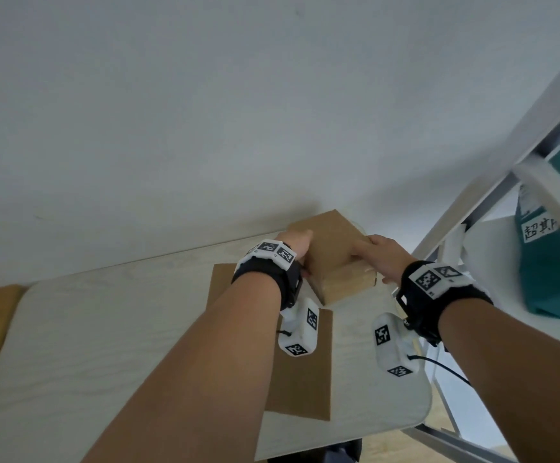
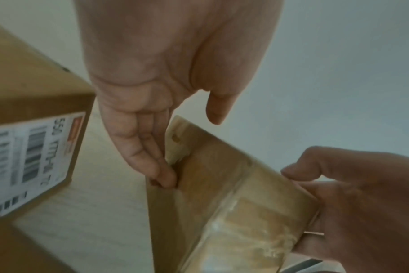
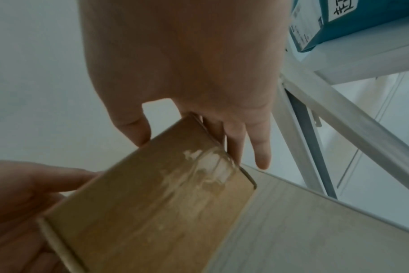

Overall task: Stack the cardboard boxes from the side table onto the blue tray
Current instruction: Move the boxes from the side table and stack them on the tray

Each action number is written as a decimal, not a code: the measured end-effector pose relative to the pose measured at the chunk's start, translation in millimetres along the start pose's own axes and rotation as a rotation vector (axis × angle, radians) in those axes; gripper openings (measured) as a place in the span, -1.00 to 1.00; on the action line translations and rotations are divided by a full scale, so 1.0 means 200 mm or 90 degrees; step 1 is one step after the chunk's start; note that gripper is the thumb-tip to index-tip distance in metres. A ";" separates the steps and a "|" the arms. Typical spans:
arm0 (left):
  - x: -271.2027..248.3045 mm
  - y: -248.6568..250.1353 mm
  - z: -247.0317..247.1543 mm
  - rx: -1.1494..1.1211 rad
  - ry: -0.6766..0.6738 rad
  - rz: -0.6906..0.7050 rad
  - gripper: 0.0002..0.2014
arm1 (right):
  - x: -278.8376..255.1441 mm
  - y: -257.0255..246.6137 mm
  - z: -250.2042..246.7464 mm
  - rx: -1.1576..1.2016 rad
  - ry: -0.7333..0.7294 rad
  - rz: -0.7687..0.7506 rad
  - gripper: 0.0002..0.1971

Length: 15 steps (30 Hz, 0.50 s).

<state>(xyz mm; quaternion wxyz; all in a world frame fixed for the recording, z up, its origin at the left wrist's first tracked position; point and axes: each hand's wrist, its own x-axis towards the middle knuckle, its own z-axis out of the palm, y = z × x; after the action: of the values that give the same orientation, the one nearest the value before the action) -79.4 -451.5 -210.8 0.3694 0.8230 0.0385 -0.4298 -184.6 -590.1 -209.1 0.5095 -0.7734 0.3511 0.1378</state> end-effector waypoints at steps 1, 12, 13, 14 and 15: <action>-0.03 0.02 -0.02 0.012 0.011 0.012 -0.57 | -0.02 -0.02 -0.01 0.022 0.011 -0.009 -0.66; -0.23 0.11 -0.27 0.070 0.028 0.106 -0.50 | -0.17 -0.32 -0.09 0.259 0.039 -0.044 -0.68; -0.25 0.11 -0.29 0.092 0.028 0.112 -0.41 | -0.18 -0.35 -0.08 0.263 0.037 -0.054 -0.68; -0.27 0.11 -0.31 0.098 0.030 0.121 -0.38 | -0.19 -0.37 -0.08 0.256 0.032 -0.065 -0.67; -0.27 0.10 -0.34 0.089 0.031 0.126 -0.45 | -0.19 -0.39 -0.07 0.241 0.028 -0.079 -0.67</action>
<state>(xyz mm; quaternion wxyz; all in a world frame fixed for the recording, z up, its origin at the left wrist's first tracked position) -59.9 -409.5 -134.6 0.3508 0.8566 -0.0641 -0.3728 -161.3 -568.9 -127.0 0.6455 -0.6868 0.3336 0.0207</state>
